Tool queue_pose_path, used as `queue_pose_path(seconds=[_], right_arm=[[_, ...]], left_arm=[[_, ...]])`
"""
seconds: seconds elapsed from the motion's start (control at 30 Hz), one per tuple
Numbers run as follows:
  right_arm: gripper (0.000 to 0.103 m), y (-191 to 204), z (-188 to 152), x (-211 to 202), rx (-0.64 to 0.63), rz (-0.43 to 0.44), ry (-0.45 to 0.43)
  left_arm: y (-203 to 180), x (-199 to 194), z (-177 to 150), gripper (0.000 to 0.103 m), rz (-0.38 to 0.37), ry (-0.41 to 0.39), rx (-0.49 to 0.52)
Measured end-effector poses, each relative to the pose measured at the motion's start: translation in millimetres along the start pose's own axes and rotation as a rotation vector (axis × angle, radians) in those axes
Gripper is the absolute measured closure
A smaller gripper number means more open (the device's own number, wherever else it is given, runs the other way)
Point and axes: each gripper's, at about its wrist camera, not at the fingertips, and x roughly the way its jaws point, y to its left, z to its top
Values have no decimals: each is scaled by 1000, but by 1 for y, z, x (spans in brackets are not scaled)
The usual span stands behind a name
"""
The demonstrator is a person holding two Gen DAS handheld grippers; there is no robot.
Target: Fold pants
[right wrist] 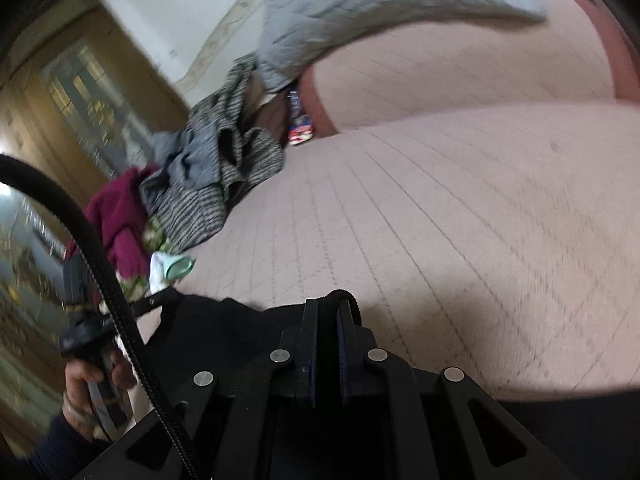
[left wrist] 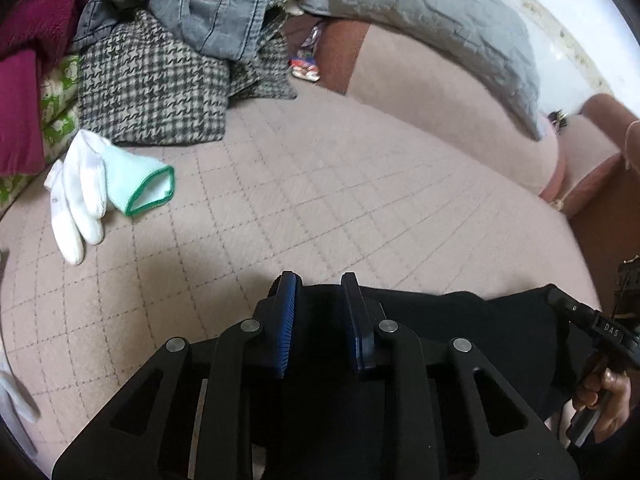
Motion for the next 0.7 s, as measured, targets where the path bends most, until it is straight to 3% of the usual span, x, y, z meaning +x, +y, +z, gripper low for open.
queue_pose_path(seconds=[0.17, 0.33, 0.47, 0.53, 0.57, 0.63, 0.67, 0.7], right_arm=[[96, -15, -11, 20, 56, -105, 38], [96, -13, -6, 7, 101, -87, -29], [94, -6, -12, 15, 6, -158, 60], [87, 7, -11, -1, -51, -188, 35], [78, 16, -12, -10, -88, -186, 25], [62, 37, -20, -27, -172, -119, 19], [54, 46, -26, -34, -211, -88, 18], [54, 58, -37, -43, -272, -45, 21]], left_arm=[[15, 5, -1, 81, 43, 1, -50], [22, 4, 1, 81, 7, 1, -86], [23, -13, 1, 81, -12, -7, -100], [25, -20, -4, 80, -40, 21, -100], [25, -24, -7, 77, -42, 31, -98], [26, -32, -16, 51, -34, 41, -95], [26, -38, -21, 46, -37, 40, -97], [27, -43, -27, 45, -46, 39, -101]])
